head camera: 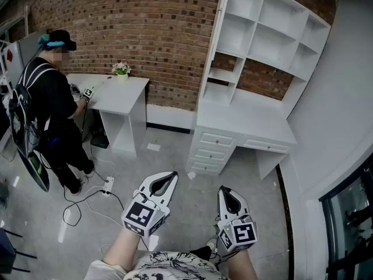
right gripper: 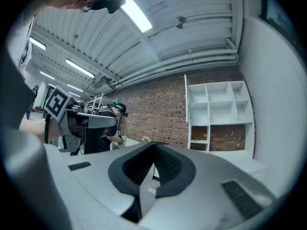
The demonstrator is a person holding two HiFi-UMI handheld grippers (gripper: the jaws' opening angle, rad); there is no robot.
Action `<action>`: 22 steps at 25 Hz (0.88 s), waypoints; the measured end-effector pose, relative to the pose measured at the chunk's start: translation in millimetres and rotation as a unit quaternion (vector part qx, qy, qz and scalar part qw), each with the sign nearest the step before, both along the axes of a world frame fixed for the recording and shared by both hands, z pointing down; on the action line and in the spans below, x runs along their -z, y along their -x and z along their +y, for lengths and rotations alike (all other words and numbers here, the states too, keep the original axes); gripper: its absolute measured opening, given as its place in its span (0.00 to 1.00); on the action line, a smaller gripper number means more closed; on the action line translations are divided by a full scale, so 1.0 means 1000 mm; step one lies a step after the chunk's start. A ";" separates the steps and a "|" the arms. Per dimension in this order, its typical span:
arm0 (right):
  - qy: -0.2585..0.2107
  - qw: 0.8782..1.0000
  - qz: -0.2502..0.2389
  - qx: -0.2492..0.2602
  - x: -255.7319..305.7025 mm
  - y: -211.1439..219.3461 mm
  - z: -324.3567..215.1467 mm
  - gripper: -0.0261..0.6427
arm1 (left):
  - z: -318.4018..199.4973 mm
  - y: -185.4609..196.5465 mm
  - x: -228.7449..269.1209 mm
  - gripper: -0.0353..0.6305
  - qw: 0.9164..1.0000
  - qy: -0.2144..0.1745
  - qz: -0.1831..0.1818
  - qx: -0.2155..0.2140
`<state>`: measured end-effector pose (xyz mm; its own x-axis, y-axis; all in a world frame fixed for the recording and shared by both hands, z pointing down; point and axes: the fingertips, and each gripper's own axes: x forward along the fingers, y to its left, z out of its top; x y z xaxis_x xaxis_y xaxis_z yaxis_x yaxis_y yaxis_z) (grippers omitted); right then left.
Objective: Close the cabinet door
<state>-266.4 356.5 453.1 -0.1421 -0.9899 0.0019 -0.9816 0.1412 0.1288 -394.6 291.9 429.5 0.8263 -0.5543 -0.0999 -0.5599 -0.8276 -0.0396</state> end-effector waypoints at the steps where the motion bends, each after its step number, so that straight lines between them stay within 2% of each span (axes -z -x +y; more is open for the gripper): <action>1: 0.001 1.000 0.000 0.001 0.000 0.000 0.000 0.05 | 0.000 0.000 0.001 0.07 1.000 0.002 0.001 0.001; 7: 0.009 1.000 0.002 0.003 -0.004 0.001 0.002 0.05 | -0.001 0.002 -0.001 0.07 1.000 0.009 0.002 0.003; 14: 0.013 0.999 -0.013 -0.028 -0.006 -0.013 -0.004 0.05 | -0.008 -0.004 -0.006 0.07 1.000 0.022 0.003 0.001; 18: 0.019 0.999 -0.008 -0.046 -0.009 -0.029 -0.007 0.05 | -0.016 -0.017 -0.010 0.07 0.999 0.033 0.004 -0.007; 22: 0.029 0.998 -0.008 -0.052 -0.013 -0.061 -0.020 0.05 | -0.032 -0.045 -0.016 0.07 0.999 0.048 0.006 -0.008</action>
<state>-205.6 336.3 466.5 -0.0400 -0.9975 0.0584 -0.9932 0.0461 0.1072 -349.2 260.2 445.7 0.8342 -0.5486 -0.0561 -0.5467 -0.8360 0.0471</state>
